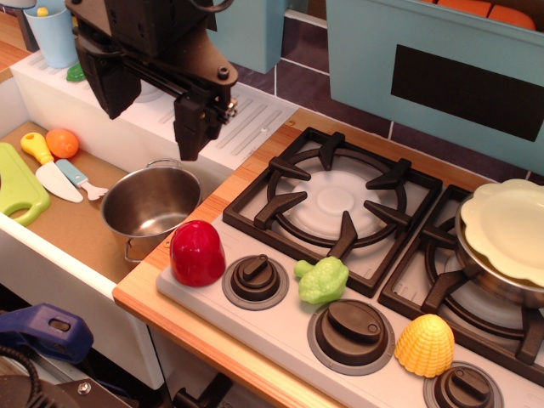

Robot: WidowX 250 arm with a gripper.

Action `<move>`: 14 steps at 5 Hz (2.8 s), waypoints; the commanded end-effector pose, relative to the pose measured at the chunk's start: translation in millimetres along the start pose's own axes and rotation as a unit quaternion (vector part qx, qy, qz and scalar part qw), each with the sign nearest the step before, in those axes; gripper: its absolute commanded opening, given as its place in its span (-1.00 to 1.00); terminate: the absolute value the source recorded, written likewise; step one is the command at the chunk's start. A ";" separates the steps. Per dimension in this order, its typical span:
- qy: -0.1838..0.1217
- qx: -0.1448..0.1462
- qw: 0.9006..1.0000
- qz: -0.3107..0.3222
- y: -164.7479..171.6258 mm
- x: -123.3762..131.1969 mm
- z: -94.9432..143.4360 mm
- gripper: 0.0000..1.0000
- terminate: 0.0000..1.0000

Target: Put sweet potato in pot

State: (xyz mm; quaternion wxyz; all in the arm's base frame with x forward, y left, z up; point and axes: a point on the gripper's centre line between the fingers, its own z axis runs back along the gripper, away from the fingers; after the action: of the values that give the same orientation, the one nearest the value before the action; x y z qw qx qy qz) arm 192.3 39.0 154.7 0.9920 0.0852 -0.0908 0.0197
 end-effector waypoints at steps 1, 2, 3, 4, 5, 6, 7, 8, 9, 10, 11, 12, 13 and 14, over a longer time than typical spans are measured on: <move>0.000 0.000 1.000 0.000 0.0 0.0 0.0 1.00 -1.00; -0.009 -0.020 1.000 0.005 -2.4 1.5 -26.2 1.00 -1.00; -0.023 -0.027 0.999 0.010 -3.9 4.6 -44.6 1.00 -1.00; -0.022 -0.045 0.998 0.026 -9.1 0.6 -62.7 1.00 -1.00; -0.027 -0.060 0.997 0.035 -13.6 -5.1 -74.4 1.00 -1.00; -0.033 -0.074 0.996 0.039 -17.7 -8.2 -84.9 1.00 -1.00; -0.048 -0.083 0.995 0.042 -21.3 -6.1 -96.8 1.00 -1.00; -0.057 -0.092 0.993 0.045 -26.4 -8.2 -107.5 1.00 -1.00; -0.061 -0.096 0.992 0.047 -27.5 -10.1 -115.0 1.00 -1.00; -0.063 -0.093 0.992 0.054 -29.0 -12.9 -119.9 -1.00 -1.00; -0.056 -0.093 0.993 0.052 -27.7 -13.7 -117.8 -1.00 -1.00; -0.052 -0.060 0.996 0.034 -11.9 -8.9 -105.9 -1.00 -1.00; -0.064 -0.023 0.997 0.022 8.5 -4.8 -98.9 -1.00 -1.00; -0.074 -0.004 0.997 0.000 35.3 1.6 -95.6 -1.00 -1.00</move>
State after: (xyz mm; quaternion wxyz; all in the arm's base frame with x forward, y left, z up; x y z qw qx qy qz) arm 208.2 101.3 62.0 0.9847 0.0787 -0.1552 -0.0057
